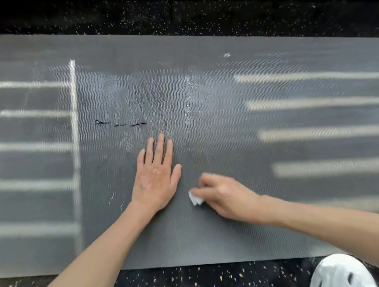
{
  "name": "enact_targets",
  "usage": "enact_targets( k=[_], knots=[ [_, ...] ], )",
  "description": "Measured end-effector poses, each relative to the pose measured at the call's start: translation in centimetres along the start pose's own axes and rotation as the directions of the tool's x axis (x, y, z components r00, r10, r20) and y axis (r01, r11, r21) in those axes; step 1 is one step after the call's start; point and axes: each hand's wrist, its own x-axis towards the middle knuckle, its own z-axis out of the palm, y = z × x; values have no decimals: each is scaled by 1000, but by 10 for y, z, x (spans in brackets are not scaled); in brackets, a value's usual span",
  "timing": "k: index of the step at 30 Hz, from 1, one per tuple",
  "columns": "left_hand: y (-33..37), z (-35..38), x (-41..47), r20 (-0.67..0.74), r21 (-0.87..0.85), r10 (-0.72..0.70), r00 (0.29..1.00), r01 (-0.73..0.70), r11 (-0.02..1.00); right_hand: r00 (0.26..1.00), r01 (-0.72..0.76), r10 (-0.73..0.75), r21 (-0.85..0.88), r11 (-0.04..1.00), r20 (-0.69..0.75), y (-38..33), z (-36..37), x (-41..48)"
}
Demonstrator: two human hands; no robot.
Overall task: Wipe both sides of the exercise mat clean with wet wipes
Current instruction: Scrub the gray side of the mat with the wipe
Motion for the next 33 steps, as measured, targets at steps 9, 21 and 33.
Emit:
enact_targets(
  k=[9, 21, 33],
  knots=[
    [3, -4, -3, 20, -30, -28, 999, 28, 999, 998, -8, 7, 18, 1000, 57, -49, 31, -52],
    [3, -6, -3, -28, -82, -53, 998, 50, 995, 996, -7, 9, -14, 1000, 90, -43, 27, -79],
    [2, -4, -4, -22, -88, -48, 999, 46, 995, 986, -141, 136, -50, 989, -98, -16, 13, -72]
  ],
)
